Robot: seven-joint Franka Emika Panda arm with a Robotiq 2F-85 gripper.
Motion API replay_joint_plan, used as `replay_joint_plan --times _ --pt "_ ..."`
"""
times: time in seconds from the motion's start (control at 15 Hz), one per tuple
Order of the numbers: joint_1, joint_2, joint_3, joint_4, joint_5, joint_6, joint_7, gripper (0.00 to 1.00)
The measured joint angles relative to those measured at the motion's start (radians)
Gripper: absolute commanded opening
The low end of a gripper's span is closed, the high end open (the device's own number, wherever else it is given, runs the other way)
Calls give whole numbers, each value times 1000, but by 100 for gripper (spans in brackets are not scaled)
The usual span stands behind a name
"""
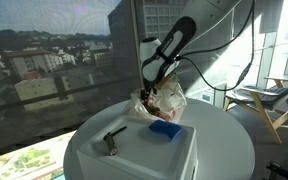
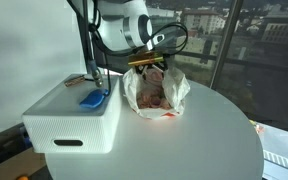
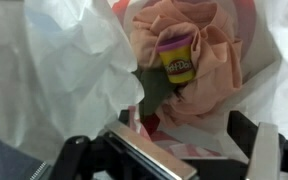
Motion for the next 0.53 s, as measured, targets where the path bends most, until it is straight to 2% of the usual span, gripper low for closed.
replay_joint_plan --times 0.33,0.53 --pt "-30 -188 115 -139 13 -207 -203 100" --pt "-52 -275 176 -225 66 -279 -333 100"
